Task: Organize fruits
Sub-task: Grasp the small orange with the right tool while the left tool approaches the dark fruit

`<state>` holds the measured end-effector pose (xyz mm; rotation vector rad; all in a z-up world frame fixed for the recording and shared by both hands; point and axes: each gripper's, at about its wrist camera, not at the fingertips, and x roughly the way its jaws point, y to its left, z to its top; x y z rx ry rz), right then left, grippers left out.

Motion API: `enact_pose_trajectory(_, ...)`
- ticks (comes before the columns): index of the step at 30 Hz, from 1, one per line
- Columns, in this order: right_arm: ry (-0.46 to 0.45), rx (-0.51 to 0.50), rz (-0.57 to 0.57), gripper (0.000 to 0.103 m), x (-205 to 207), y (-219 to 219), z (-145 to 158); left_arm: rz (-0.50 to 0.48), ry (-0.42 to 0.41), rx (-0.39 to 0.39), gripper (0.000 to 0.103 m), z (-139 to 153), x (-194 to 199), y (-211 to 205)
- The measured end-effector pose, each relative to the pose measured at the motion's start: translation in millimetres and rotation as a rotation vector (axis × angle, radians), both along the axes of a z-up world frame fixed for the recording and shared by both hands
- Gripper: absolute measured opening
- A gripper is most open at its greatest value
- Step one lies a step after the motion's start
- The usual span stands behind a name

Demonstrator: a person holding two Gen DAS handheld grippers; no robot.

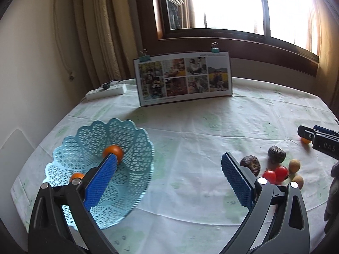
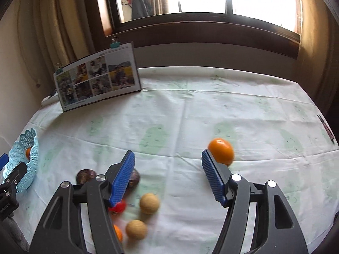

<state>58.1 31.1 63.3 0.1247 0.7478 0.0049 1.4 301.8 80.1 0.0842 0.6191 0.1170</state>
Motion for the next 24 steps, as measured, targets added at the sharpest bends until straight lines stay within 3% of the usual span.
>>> enact_pose_trajectory(6,0.049,0.008,-0.098,0.066,14,-40,-19,-0.057,0.028,0.0,0.1,-5,10,-23)
enact_pose_trajectory(20,0.14,0.023,-0.11,0.066,42,-57,-49,-0.111,0.093,-0.014,0.1,-21,28,-45)
enact_pose_trajectory(24,0.137,0.001,-0.092,0.055,42,-52,-49,-0.136,0.11,-0.017,0.1,-27,33,-54)
